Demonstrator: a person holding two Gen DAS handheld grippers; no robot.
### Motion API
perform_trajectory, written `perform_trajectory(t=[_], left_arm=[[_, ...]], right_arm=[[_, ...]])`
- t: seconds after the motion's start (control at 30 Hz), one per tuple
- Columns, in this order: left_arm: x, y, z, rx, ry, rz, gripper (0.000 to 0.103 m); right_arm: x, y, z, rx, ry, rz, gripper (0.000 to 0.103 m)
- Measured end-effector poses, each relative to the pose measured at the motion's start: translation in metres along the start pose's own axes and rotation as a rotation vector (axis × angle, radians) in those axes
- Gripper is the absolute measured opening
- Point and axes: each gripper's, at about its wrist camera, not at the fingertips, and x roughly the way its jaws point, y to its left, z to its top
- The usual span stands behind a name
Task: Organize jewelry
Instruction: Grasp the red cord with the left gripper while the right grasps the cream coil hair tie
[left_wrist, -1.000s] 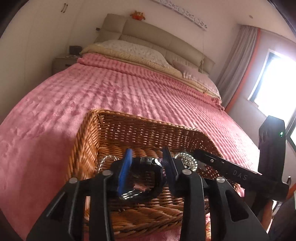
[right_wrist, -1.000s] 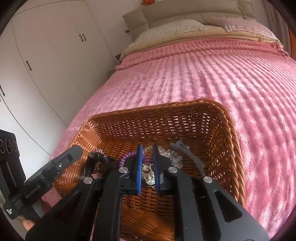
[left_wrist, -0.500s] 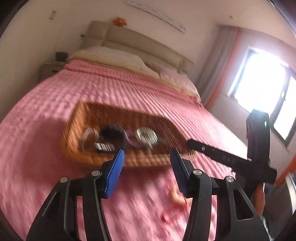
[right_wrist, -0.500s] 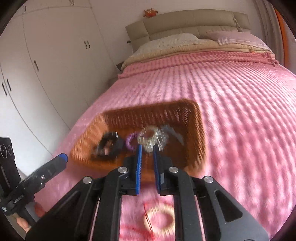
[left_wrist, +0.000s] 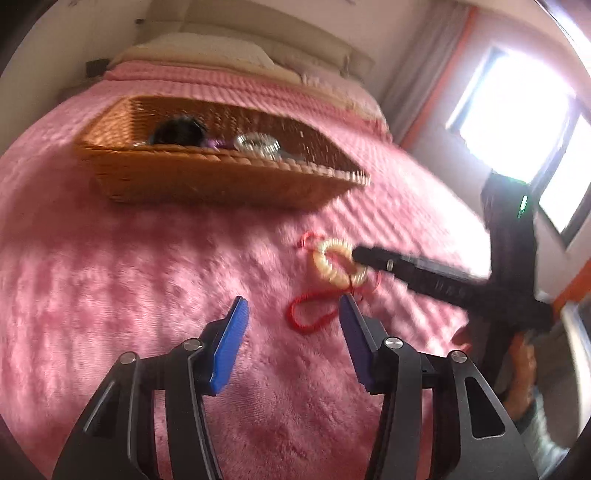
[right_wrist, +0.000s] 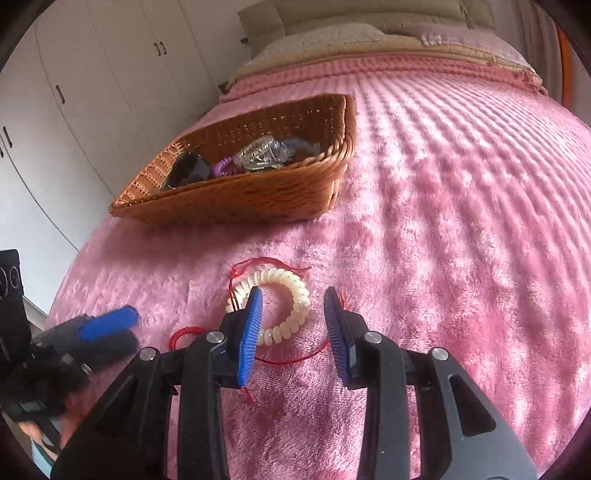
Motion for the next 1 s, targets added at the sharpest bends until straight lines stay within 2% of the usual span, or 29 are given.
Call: perform_trajectory(t=[0.1,0.13,0.27,0.33,0.4,0.43,0.63,0.73,0.8,0.9,1.0], left_arm=[[0.016,-0.012,-0.002,0.066,0.045,0.069,0.022],[0.023,-0.015,-0.002,0.087,0.065,0.096,0.019],[0.034,-0.029,-0.001,0.148,0.090,0.152,0.019],[0.038,-0.032,-0.002,0.164,0.095,0.186,0.016],[0.037,-0.034,-0.002,0.175,0.088,0.214,0.004],[0.035,-0.033,-0.002,0.170,0.082,0.213,0.003],[0.006,-0.014,-0.004,0.062,0.041,0.245,0.003],[-0.012,0.007,-0.009,-0.029,0.032,0.331,0.003],[-0.024,0.023,-0.016,-0.100,0.026,0.418,0.003],[-0.048,0.040,-0.030,-0.203,-0.003,0.469,0.003],[-0.060,0.041,-0.041,-0.242,-0.011,0.488,0.003]], right_arm=[[0.003,0.002,0.002,-0.011,-0.003,-0.014,0.031],[0.007,0.003,0.003,-0.013,0.004,-0.031,0.031],[0.017,0.011,0.007,-0.038,0.024,-0.054,0.031],[0.021,0.014,0.006,-0.055,0.033,-0.069,0.016],[0.022,0.018,0.004,-0.078,0.040,-0.088,0.011],[0.020,0.020,0.004,-0.087,0.031,-0.096,0.011],[0.005,0.017,0.001,-0.067,-0.027,-0.118,0.010],[-0.001,0.004,0.002,-0.021,-0.029,-0.123,0.010],[-0.004,-0.004,0.002,0.001,-0.027,-0.135,0.010],[-0.008,-0.009,0.001,0.019,-0.026,-0.142,0.010],[-0.008,-0.010,-0.003,0.017,-0.007,-0.147,0.010]])
